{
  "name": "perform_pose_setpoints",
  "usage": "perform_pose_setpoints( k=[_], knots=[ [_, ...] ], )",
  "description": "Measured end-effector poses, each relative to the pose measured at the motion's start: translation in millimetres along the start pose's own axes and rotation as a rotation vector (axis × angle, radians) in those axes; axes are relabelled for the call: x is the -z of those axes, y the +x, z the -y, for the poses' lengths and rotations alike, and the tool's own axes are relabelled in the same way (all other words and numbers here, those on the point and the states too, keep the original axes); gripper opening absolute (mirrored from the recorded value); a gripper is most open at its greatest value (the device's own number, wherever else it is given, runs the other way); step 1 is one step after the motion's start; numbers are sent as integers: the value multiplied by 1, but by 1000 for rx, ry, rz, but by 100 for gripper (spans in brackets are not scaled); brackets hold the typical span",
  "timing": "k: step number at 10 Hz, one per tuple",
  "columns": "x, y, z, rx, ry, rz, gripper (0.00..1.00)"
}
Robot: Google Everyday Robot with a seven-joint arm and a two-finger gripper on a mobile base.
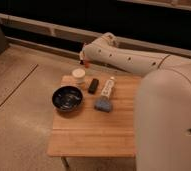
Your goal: Place the pepper in the ceramic cup
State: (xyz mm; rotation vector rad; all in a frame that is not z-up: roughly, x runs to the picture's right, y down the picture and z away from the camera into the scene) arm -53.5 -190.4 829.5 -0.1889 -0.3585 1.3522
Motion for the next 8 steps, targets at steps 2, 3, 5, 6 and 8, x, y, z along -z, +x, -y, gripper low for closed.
perform_pose_setpoints(
  k=[2, 3, 5, 6, 8],
  knots=[
    [-21, -5, -6, 38, -15, 3, 0],
    [-29, -3, -10, 49, -24, -4, 0],
    [-46, 7, -7, 55, -32, -29, 0],
    [-54, 11, -7, 50, -37, -45, 0],
    [-70, 14, -8, 41, -46, -65, 0]
  ],
)
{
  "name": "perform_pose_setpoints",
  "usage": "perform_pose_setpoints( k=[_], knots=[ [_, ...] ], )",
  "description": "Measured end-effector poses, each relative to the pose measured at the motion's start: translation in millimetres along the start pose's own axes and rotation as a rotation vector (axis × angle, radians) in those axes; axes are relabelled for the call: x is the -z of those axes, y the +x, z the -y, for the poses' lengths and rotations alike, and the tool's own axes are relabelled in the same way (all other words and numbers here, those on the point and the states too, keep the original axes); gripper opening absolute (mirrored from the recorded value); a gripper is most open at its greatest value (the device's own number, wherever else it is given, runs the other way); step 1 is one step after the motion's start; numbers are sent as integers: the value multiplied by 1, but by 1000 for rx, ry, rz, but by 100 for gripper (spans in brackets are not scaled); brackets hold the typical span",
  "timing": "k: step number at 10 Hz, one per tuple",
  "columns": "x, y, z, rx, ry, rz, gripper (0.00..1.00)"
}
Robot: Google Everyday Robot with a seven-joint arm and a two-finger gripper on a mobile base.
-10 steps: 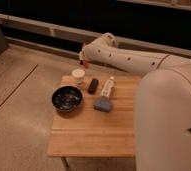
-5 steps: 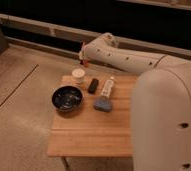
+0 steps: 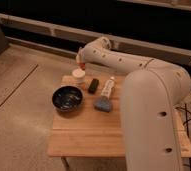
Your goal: Place the pepper in the ceramic cup
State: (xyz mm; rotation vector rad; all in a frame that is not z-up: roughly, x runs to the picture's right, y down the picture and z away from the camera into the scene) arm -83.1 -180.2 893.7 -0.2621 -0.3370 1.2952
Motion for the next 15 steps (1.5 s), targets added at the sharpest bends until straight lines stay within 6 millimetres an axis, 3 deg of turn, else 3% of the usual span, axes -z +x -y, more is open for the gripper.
perform_pose_setpoints(
  k=[4, 9, 15],
  knots=[
    [-31, -13, 0, -13, -46, 30, 0],
    [-69, 4, -10, -1, -127, -3, 1],
    [-75, 2, -3, 10, -158, -7, 56]
  ],
)
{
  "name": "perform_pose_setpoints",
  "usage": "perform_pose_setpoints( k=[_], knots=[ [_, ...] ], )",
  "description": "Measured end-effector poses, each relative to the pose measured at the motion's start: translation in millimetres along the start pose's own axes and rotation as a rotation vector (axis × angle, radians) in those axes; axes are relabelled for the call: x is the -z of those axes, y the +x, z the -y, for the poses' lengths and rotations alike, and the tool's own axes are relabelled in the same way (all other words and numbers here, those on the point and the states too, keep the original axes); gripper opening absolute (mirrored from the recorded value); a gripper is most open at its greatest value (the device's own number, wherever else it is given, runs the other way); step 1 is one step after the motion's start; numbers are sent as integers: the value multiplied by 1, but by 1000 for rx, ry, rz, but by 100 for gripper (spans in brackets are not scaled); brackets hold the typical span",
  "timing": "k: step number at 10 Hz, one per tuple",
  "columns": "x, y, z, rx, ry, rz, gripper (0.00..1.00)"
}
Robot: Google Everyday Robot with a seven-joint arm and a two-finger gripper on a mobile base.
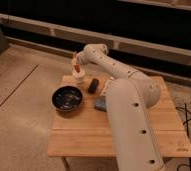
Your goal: Place the pepper in the ceramic cup
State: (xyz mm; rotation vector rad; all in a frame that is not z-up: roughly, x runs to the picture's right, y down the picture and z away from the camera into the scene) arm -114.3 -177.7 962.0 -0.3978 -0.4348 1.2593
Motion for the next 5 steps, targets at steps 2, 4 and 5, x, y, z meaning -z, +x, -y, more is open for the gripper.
perform_pose_setpoints(
  k=[2, 4, 5],
  knots=[
    [0, 0, 3, -6, -4, -2, 62],
    [-1, 1, 5, -10, -7, -3, 62],
    [-1, 1, 6, -12, -6, -4, 62]
  ],
)
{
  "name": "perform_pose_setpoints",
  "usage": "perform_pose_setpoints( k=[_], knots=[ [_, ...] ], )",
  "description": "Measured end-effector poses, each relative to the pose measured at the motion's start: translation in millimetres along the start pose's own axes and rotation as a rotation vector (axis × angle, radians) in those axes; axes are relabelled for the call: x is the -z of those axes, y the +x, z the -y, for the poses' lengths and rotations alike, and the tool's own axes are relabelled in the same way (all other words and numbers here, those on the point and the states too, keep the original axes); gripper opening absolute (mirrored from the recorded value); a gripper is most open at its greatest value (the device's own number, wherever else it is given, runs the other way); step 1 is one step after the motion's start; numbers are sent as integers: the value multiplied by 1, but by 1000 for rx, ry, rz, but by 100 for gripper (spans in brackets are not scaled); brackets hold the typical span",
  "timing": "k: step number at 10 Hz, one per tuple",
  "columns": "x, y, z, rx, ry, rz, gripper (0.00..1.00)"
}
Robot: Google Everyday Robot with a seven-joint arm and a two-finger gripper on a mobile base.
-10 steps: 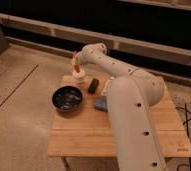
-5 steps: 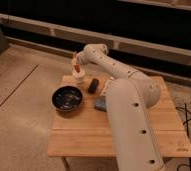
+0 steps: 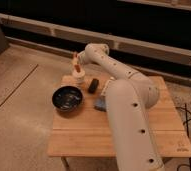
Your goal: Place the pepper in the ceramic cup
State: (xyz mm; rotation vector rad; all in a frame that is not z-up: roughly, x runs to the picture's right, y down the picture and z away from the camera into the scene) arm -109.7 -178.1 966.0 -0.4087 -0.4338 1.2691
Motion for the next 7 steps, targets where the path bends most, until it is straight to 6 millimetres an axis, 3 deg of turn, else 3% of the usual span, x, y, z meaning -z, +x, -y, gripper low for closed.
perform_pose_setpoints(
  k=[7],
  knots=[
    [5, 1, 0, -34, -9, -20, 62]
  ],
)
